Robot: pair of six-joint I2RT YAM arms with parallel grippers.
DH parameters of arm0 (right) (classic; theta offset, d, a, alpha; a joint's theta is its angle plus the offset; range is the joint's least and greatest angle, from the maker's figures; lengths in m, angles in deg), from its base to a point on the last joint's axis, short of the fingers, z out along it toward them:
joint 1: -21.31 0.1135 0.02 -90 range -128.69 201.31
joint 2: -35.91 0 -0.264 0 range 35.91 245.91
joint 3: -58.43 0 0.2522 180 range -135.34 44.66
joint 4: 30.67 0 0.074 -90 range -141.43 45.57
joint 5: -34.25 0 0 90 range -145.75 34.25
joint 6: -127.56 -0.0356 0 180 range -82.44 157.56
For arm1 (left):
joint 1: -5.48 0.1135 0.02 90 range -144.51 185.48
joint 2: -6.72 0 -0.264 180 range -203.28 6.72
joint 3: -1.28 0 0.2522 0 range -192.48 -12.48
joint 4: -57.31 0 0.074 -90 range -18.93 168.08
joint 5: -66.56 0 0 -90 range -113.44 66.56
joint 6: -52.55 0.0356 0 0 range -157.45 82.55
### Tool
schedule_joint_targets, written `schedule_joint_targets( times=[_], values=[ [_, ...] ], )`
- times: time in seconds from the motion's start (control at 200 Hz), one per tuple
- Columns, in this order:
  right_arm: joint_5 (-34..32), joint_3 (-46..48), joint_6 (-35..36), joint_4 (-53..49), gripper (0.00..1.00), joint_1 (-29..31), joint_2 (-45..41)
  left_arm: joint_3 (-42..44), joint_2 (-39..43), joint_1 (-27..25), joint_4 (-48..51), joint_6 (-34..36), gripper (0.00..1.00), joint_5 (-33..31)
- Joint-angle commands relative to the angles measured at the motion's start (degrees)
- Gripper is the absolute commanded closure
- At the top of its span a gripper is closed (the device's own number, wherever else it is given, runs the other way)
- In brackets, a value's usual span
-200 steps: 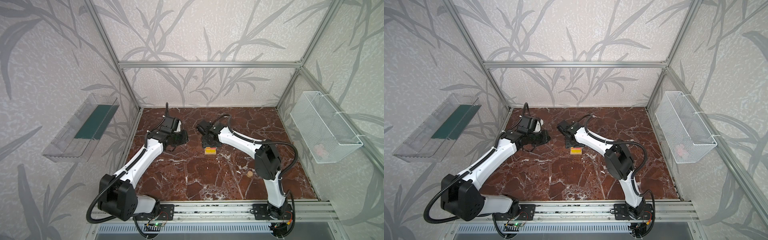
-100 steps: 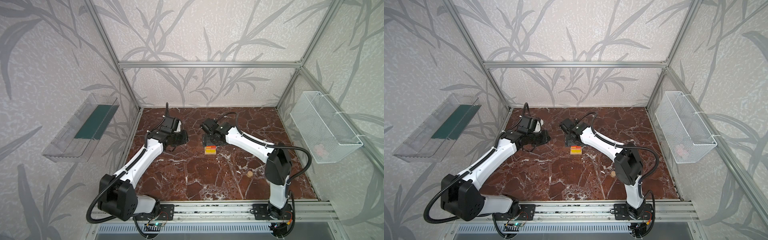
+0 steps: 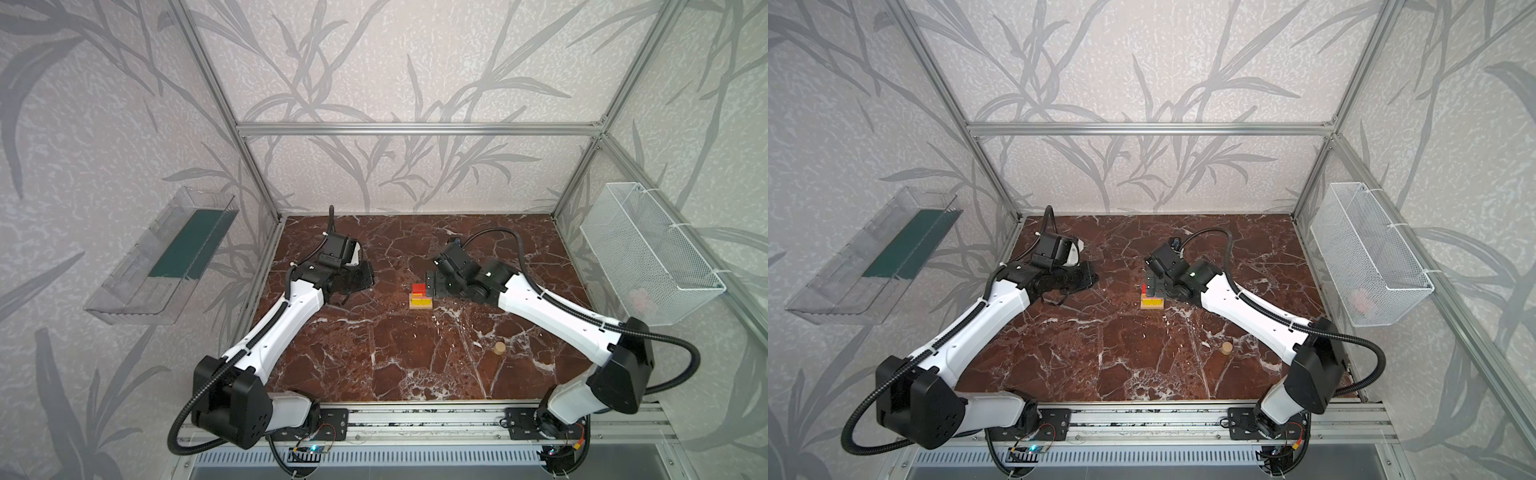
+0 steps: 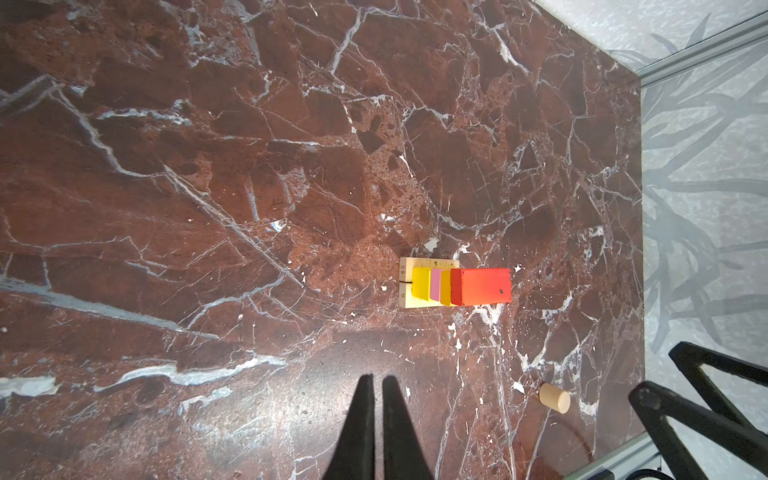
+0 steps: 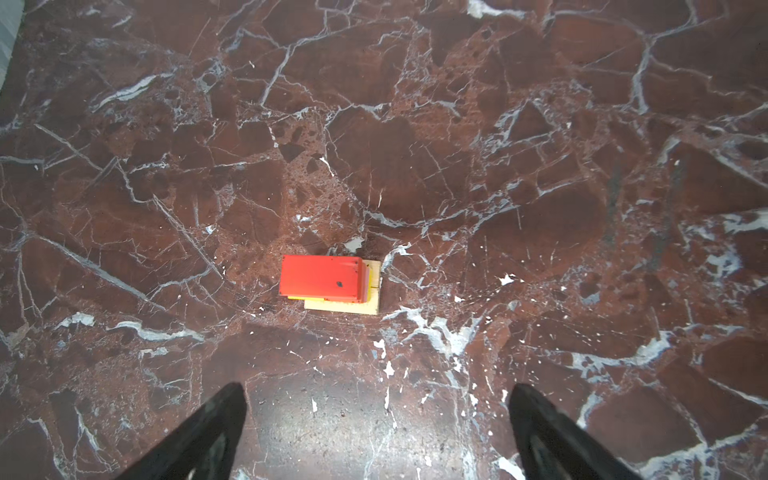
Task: Build the wood block tower
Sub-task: 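Open the right gripper and raise it away from the red bar, then move the right gripper to the wooden cylinder and close on it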
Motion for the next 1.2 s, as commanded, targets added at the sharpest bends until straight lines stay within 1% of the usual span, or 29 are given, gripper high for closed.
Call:
schedule_joint_targets(
  times=[0.0, 0.095, 0.18, 0.24, 0.355, 0.455, 0.51, 0.675, 0.855, 0.99, 1.195],
  values=[
    [-3.81, 3.3, 1.01, -1.85, 0.01, -0.31, -5.23, 0.61, 1.64, 0.35, 1.81, -0.32, 0.93, -2.21],
    [-4.97, 7.63, 0.66, -4.74, 0.01, -0.29, -9.81, 0.88, 1.92, 0.35, 2.57, -0.52, 0.93, -3.33],
    [-5.32, 12.2, -0.23, -7.09, 0.04, -0.31, -13.78, 1.18, 2.2, 0.35, 2.93, -0.69, 0.93, -3.88],
    [-4.97, 15.63, -1.11, -8.64, 0.08, -0.31, -16.22, 1.3, 2.31, 0.35, 3.38, -0.9, 0.93, -4.35],
    [-3.94, 20.69, -2.71, -11.49, 0.13, -0.49, -18.62, 1.49, 2.58, 0.35, 4.09, -0.83, 0.93, -4.9],
    [-3.18, 24.87, -4.61, -12.4, 0.14, -1.04, -20.32, 2.01, 2.91, 0.35, 4.34, -0.82, 0.93, -5.14],
    [-1.2, 27.51, -4.74, -11.14, 0.16, -2.1, -21.63, 2.17, 2.78, 0.35, 4.46, -0.78, 0.93, -5.08],
    [6.29, 35.43, -4.38, -5.36, 0.23, -8.01, -25.35, 2.33, 2.49, 0.27, 4.51, -0.91, 0.93, -4.91],
    [9.02, 38.95, -3.38, -3.74, 0.26, -11.22, -25.16, 2.19, 1.45, 0.31, 4.44, -0.75, 0.93, -4.8],
    [13.19, 41.01, -1.22, -0.83, 0.26, -14.07, -23.53, 2.35, 0.68, 0.31, 4.37, -0.6, 0.93, -4.61],
    [14.13, 42.21, 0.28, 0.67, 0.26, -16.75, -22.21, 2.95, 0.54, 0.26, 4.15, -0.81, 0.93, -4.69]
  ],
)
